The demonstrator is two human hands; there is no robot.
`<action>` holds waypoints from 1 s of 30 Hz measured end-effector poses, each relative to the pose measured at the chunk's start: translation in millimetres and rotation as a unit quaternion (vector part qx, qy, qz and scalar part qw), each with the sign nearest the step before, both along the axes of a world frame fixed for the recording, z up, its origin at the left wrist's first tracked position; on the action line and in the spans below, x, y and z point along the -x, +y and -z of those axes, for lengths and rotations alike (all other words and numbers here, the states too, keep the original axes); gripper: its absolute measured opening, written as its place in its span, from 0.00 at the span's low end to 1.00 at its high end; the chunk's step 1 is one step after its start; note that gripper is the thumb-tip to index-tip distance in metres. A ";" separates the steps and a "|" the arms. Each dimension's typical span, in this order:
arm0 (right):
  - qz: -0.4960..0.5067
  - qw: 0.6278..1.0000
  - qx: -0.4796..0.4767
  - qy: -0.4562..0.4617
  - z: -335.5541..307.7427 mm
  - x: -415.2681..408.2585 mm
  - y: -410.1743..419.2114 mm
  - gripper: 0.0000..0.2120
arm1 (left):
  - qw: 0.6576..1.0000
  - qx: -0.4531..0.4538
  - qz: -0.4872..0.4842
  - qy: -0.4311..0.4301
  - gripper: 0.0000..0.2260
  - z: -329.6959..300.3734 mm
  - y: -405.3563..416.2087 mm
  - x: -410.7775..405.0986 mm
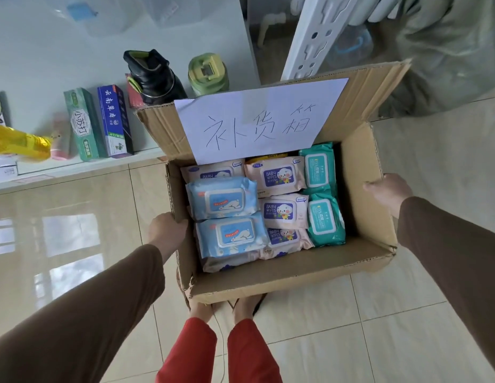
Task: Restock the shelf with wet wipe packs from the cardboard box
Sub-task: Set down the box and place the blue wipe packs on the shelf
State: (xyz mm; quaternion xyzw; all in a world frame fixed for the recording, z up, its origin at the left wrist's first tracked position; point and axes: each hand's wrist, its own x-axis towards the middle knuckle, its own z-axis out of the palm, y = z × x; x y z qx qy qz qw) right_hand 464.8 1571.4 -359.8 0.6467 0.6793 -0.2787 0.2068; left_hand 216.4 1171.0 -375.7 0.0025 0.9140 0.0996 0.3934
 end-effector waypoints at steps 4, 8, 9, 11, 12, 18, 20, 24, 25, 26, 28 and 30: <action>0.017 0.986 -0.112 0.122 -10.6 -1.1 -25.3 0.19 | 0.996 -0.066 -0.014 0.058 0.18 -9.6 -2.8 -3.6; -0.168 0.928 -0.235 0.236 -26.5 16.3 -96.2 0.24 | 0.951 -0.177 0.101 0.234 0.28 -28.0 5.1 -5.4; -0.184 0.927 -0.190 0.267 -24.7 22.9 -116.8 0.23 | 0.940 -0.196 0.143 0.239 0.27 -30.5 10.1 -4.4; -0.178 0.939 -0.056 0.289 -12.5 35.1 -155.9 0.24 | 0.930 -0.218 0.208 0.212 0.27 -31.9 24.5 -1.4; -0.174 0.943 0.002 0.282 -5.4 41.6 -173.0 0.25 | 0.928 -0.214 0.235 0.192 0.27 -29.5 31.5 0.9; -0.016 0.947 0.224 0.229 36.0 76.4 -222.4 0.38 | 0.909 -0.061 0.396 0.112 0.34 -4.1 62.8 25.9; 0.034 0.939 0.252 0.234 44.5 83.3 -228.5 0.40 | 0.903 -0.014 0.418 0.094 0.36 3.1 69.7 35.0; 0.065 0.938 0.258 0.222 52.0 93.8 -229.9 0.34 | 0.907 0.001 0.416 0.064 0.42 14.1 72.7 43.3; 0.066 0.940 0.258 0.215 54.2 94.9 -229.1 0.35 | 0.910 -0.006 0.412 0.056 0.42 16.1 72.1 43.4; 0.067 0.941 0.260 0.207 53.7 96.3 -228.2 0.35 | 0.914 -0.016 0.403 0.051 0.42 17.5 71.6 43.6; 0.083 0.939 0.274 0.191 55.2 100.6 -228.3 0.36 | 0.924 -0.034 0.378 0.041 0.43 19.4 71.3 45.3; 0.102 0.942 0.275 0.165 56.7 104.6 -233.1 0.43 | 0.932 -0.041 0.360 0.024 0.43 18.7 72.3 46.0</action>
